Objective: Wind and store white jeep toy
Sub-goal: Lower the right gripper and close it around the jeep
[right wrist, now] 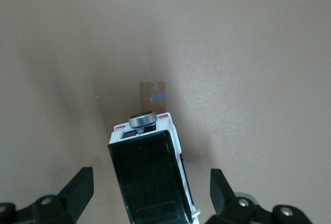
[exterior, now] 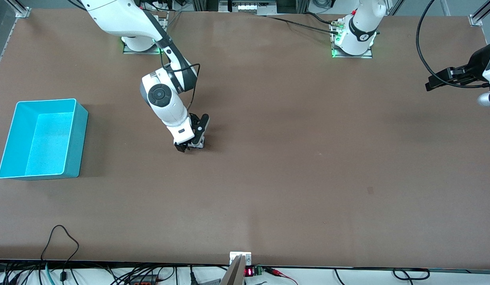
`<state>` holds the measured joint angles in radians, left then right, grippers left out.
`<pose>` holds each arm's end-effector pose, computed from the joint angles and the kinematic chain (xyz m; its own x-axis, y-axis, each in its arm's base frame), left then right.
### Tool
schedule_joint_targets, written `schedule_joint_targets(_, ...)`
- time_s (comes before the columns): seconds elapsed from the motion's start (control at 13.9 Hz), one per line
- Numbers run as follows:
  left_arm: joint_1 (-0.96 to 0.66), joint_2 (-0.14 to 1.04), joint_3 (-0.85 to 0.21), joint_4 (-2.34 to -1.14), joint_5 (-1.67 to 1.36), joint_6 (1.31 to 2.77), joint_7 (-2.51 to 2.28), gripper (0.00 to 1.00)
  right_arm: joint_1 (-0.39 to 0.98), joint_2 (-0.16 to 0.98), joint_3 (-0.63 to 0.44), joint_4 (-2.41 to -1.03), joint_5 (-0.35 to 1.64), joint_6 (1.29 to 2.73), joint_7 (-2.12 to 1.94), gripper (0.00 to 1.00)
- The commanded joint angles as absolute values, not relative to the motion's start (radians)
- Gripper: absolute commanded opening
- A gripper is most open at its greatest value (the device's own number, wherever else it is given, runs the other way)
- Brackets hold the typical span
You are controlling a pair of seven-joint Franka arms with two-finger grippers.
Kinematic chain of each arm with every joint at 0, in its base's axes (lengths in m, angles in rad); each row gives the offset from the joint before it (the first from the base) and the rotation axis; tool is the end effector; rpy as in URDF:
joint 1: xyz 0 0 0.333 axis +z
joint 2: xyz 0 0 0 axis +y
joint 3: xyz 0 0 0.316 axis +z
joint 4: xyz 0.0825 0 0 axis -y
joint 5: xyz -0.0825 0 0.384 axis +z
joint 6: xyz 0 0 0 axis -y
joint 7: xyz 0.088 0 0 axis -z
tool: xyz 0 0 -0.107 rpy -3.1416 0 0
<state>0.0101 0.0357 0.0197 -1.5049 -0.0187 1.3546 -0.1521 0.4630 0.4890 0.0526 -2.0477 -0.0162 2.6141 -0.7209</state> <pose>0.5416 0.0136 0.6185 0.9667 0.1765 -0.1855 0.1777 -0.9840 -0.0102 0.5252 0.2974 0.2048 0.3198 0.9450 0.0689 0.9456 -0.3229 0.0400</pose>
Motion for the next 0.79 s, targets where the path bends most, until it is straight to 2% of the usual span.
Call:
schedule_joint_targets(0.0, 0.012, 0.04, 0.02, -1.477, -0.034, 1.331, -0.16, 1.0, 0.465, 0.485, 0.051, -2.065, -0.011, 2.638, -0.742, 0.99)
schedule_joint_targets(0.07, 0.012, 0.04, 0.021, -1.47, -0.034, 1.331, -0.16, 1.0, 0.466, 0.485, 0.051, -2.065, -0.012, 2.637, -0.752, 0.8)
schedule_joint_targets(0.14, 0.012, 0.041, 0.021, -1.467, -0.034, 1.331, -0.158, 1.0, 0.466, 0.483, 0.051, -2.065, -0.012, 2.637, -0.765, 0.53)
schedule_joint_targets(0.22, 0.012, 0.041, 0.021, -1.466, -0.032, 1.331, -0.16, 1.0, 0.466, 0.483, 0.051, -2.065, -0.012, 2.635, -0.767, 0.32)
schedule_joint_targets(0.29, 0.014, 0.041, 0.021, -1.468, -0.034, 1.331, -0.161, 1.0, 0.466, 0.483, 0.051, -2.065, -0.012, 2.634, -0.769, 0.14)
schedule_joint_targets(0.36, 0.015, 0.041, 0.021, -1.47, -0.035, 1.33, -0.16, 1.0, 0.468, 0.479, 0.051, -2.065, -0.012, 2.629, -0.767, 0.0)
schedule_joint_targets(0.5, 0.014, 0.049, 0.021, -1.47, -0.034, 1.331, -0.161, 1.0, 0.468, 0.457, 0.049, -2.057, -0.014, 2.619, -0.781, 0.0)
schedule_joint_targets(0.72, 0.014, 0.049, 0.021, -1.468, -0.034, 1.331, -0.163, 1.0, 0.456, 0.364, 0.032, -2.048, -0.017, 2.484, -0.784, 0.0)
